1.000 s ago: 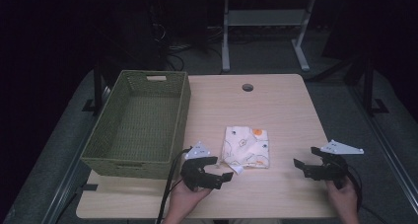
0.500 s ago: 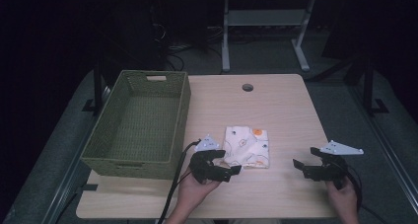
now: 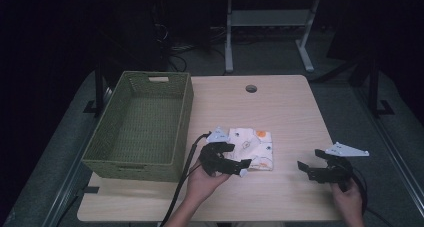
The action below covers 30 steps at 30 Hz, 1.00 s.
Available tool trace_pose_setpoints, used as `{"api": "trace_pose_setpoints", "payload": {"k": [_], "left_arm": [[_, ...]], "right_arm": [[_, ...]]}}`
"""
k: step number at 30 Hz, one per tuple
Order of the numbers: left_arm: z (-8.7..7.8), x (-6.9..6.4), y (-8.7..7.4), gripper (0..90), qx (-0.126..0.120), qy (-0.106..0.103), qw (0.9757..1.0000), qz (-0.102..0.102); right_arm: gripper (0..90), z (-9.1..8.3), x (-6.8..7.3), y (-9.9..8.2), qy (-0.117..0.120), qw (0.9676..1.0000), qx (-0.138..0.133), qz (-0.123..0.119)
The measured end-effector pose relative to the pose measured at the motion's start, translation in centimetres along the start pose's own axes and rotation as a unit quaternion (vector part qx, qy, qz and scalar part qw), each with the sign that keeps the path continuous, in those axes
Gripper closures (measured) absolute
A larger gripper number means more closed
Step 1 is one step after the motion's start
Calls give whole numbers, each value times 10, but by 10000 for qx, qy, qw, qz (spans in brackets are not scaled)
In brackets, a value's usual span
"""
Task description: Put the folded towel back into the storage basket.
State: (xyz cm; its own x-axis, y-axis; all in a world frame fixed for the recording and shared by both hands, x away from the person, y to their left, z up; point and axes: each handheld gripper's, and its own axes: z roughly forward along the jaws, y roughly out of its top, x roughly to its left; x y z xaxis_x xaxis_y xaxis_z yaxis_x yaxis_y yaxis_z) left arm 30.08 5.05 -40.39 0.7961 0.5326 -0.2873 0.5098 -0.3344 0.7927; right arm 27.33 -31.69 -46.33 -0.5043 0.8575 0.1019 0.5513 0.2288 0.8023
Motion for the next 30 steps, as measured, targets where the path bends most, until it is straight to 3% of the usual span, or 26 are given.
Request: {"api": "trace_pose_setpoints", "payload": {"k": [10, 23, 30], "left_arm": [[20, 5, 14, 205, 149, -43, 9999, -53], [41, 17, 25, 221, 445, 175, 9989, 8], [57, 22, 30, 221, 619, 176, 9979, -10]], "right_arm": [[140, 0, -2, 0, 22, 10000, -50, 59], [140, -1, -2, 0, 116, 9998, -93, 151], [140, -1, -2, 0, 150, 9997, -101, 137]]}}
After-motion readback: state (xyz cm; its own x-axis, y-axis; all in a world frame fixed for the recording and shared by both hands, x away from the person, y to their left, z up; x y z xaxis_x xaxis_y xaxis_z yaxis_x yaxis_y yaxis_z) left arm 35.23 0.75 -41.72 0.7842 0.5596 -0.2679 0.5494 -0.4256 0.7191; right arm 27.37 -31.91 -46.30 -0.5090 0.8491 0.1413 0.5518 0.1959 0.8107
